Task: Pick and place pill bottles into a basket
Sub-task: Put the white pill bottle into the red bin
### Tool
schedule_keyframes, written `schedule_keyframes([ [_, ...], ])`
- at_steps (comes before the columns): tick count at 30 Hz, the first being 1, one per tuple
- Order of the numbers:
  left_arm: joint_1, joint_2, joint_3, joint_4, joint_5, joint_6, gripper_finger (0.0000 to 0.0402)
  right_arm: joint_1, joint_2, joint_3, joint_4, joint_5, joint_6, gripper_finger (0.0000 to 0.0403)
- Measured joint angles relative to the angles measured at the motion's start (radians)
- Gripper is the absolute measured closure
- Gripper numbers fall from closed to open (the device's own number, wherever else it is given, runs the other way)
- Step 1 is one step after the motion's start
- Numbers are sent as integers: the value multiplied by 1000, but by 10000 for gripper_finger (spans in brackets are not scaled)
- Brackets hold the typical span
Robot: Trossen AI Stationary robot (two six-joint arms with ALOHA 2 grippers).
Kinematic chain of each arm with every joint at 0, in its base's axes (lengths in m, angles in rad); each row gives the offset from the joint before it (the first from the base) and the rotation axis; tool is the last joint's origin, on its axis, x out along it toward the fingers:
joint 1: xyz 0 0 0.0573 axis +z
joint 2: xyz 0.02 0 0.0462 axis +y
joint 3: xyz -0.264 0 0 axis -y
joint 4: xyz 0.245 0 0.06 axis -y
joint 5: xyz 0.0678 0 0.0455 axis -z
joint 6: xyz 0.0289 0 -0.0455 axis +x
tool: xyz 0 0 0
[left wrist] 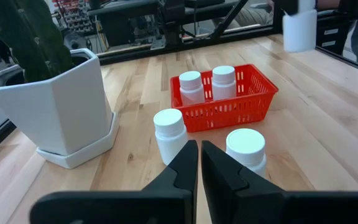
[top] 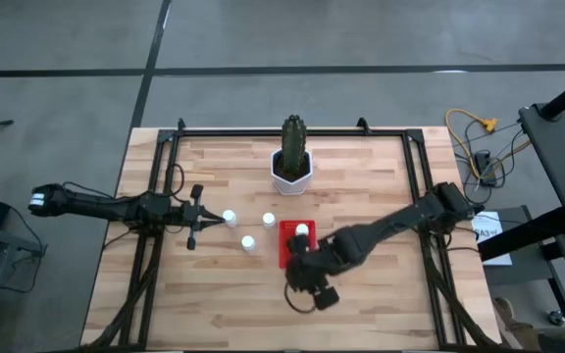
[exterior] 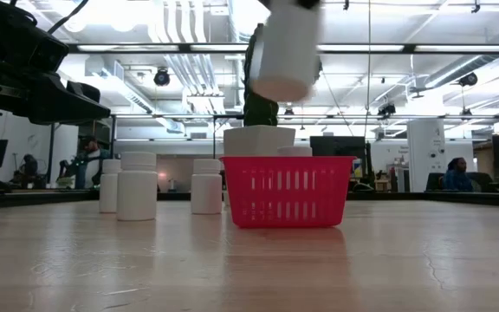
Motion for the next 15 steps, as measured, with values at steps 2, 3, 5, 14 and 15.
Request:
schedule_keyframes([
  [2, 0, 0, 0, 0, 0, 0, 398, -35, -1, 21, 0, 0, 0, 257],
  [3, 0, 0, 0, 0, 0, 0, 398, -55, -1, 29, -1, 0, -2, 257],
  [5, 0, 0, 0, 0, 0, 0, 398, -94, -1, 43, -15, 0, -9, 257],
  [14, 0, 0, 0, 0, 0, 8, 398, -245, -1, 57, -68, -47, -60, 257],
  [15, 0, 0, 0, 0, 0, 8, 398, -256, -1, 53, -67, -60, -63, 257],
])
